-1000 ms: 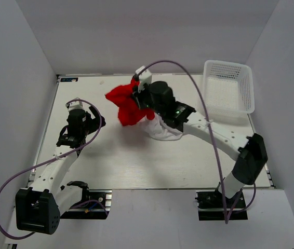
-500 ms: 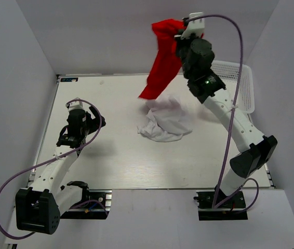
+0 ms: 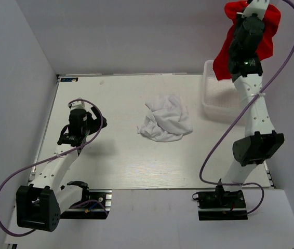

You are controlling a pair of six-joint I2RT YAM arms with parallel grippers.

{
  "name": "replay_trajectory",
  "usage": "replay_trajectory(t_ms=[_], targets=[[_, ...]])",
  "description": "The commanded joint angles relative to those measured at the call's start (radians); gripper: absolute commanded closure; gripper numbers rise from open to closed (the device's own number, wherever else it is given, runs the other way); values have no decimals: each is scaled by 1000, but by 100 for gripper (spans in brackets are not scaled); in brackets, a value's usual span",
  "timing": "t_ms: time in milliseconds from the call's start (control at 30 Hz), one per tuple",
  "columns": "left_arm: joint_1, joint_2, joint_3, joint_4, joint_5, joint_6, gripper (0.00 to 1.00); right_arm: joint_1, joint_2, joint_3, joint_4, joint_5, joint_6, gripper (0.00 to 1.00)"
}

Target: Fold and stack the t-shirts

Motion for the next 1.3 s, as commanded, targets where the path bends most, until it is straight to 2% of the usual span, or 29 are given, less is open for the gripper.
replay_trajectory(t_ms=[0, 100, 167, 267, 300, 333, 367, 400, 533, 600, 700, 800, 833, 900, 933, 1067, 1200, 1267], targets=[[2, -1, 35, 4, 45, 25, 0, -103, 93, 29, -61, -63, 73, 100], [2, 10, 35, 4, 45, 34, 0, -153, 147, -20, -82, -179, 154, 100], [2, 21, 44, 4, 54, 34, 0, -208, 161, -127, -66, -271, 173, 100], [2, 45, 44, 13, 91, 52, 0, -216, 190, -253, -32, -282, 205, 100], [2, 45, 44, 22, 100, 52, 0, -216, 206, -281, -37, -269, 205, 71], [2, 62, 53, 22, 111, 52, 0, -216, 213, -287, -69, -259, 263, 51], [2, 71, 53, 22, 111, 40, 0, -216, 232, -296, -83, -214, 282, 26], [2, 94, 53, 22, 102, 19, 0, -216, 242, -292, -135, -189, 304, 10], [-9, 168, 78, 110, 291, 28, 0, -209, 212, -286, -212, -215, 369, 10], [-45, 209, 99, 133, 307, 37, 0, -199, 178, -325, -220, -311, 383, 10], [-91, 303, 141, 151, 335, 37, 0, -194, 39, -409, -259, -382, 472, 10], [-169, 402, 188, 167, 335, 64, 0, -168, -123, -571, -155, -500, 475, 10], [-209, 431, 204, 167, 318, 75, 0, -127, -154, -671, -120, -582, 469, 10], [-264, 511, 248, 167, 248, 110, 2, -66, -253, -776, -137, -626, 473, 10], [-280, 534, 262, 155, 231, 111, 4, -46, -323, -811, -137, -623, 487, 10], [-323, 620, 325, 145, 200, 144, 11, 59, -414, -1017, -132, -615, 564, 10], [-364, 735, 402, 115, 151, 135, 26, 123, -443, -1089, -128, -637, 592, 10], [-380, 780, 429, 105, 151, 135, 26, 152, -449, -1123, -102, -634, 585, 10]])
